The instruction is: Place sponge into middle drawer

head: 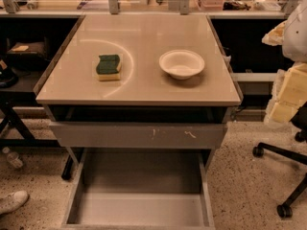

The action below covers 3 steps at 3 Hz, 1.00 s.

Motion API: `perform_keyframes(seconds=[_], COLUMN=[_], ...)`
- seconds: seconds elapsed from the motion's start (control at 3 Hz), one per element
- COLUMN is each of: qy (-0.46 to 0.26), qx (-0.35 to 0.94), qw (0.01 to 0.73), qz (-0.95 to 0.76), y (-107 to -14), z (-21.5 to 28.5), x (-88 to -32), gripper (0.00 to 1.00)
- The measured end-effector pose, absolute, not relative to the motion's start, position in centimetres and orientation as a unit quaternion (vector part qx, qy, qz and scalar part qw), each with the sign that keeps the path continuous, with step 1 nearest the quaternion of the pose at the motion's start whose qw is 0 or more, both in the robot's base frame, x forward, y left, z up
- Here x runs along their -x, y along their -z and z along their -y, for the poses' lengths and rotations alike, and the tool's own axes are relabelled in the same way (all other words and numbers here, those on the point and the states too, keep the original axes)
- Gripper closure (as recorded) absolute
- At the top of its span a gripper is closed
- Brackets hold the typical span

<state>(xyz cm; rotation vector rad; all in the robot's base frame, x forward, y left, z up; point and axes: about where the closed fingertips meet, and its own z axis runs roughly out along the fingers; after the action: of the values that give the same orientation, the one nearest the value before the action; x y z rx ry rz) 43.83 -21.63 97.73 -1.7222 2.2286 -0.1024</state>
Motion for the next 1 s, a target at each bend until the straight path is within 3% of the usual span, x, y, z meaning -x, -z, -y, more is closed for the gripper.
perform_keyframes(seconds=[1.0], qy=[0.033], qx=[0.633], qw=[0.162], qz=[-0.756], y=[-98.1], z=[19.1], x=[-46.2], gripper=[0.00])
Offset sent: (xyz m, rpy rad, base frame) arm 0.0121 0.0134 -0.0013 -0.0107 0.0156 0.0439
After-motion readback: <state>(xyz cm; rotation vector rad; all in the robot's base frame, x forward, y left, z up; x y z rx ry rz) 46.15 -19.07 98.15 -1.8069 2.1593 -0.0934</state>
